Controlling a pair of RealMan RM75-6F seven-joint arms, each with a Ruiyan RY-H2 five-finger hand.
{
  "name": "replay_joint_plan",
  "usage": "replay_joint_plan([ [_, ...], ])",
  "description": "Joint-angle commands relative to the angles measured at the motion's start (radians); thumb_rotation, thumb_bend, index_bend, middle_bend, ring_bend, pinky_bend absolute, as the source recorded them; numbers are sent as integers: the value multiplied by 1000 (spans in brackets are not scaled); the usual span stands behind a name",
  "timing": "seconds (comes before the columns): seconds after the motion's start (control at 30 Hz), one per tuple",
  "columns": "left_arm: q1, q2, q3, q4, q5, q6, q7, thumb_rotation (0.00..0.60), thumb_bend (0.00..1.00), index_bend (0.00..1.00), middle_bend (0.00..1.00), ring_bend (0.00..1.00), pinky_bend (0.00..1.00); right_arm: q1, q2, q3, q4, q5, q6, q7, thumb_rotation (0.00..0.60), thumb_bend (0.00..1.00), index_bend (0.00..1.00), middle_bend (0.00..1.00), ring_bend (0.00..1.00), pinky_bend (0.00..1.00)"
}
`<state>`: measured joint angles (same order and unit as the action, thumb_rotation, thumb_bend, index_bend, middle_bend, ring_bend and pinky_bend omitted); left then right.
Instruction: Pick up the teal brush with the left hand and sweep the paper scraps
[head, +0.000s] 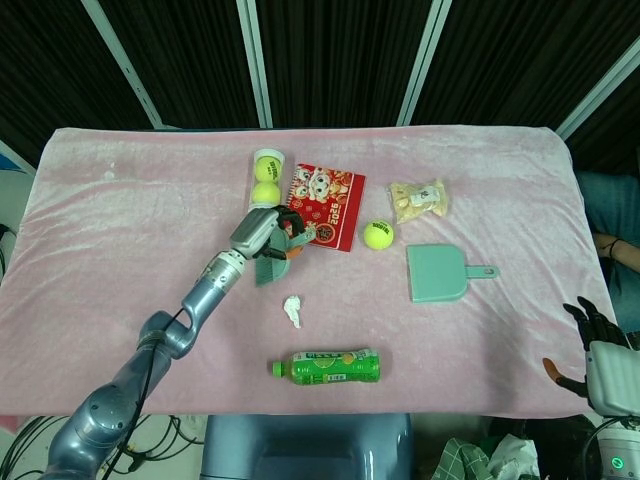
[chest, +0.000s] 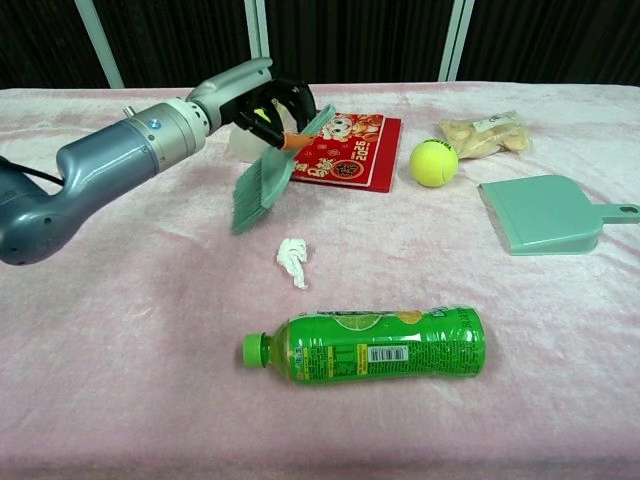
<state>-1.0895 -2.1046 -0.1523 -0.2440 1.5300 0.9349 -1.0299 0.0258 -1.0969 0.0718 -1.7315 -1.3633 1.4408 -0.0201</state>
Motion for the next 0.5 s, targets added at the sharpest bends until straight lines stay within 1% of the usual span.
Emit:
replay_joint_plan([
  [0.03,-32,-39,-55,-10,-54,20,-106,600,357,728,676,312,468,-1,1,0,-1,-1,1,1,600,155,174,75,138,176],
  [0.2,-64,-42,-120,-49,-112,25,-244,600,357,729,675,313,483,-2,2,1,-2,-1,2,6,600,155,174,75,139,176],
  [0.3,-74,-34,-175,-95,-159,38,-346,600,358,731,674,313,490,-3,3,1,-3,0,1,10,600,154,173,75,138,176],
  [0.33,-74,-29,-186,-109,-167,45,-371,600,358,731,674,313,491,-3,3,1,-3,0,1,11,600,154,173,75,138,176],
  [0.43,-73,-12,-204,-136,-176,79,-404,600,358,733,675,313,495,-4,4,2,-4,1,2,14,600,155,174,75,138,176],
  [0.5,-63,-7,-195,-141,-166,115,-385,600,357,734,675,313,497,-4,4,2,-5,3,0,15,600,155,174,75,138,176],
])
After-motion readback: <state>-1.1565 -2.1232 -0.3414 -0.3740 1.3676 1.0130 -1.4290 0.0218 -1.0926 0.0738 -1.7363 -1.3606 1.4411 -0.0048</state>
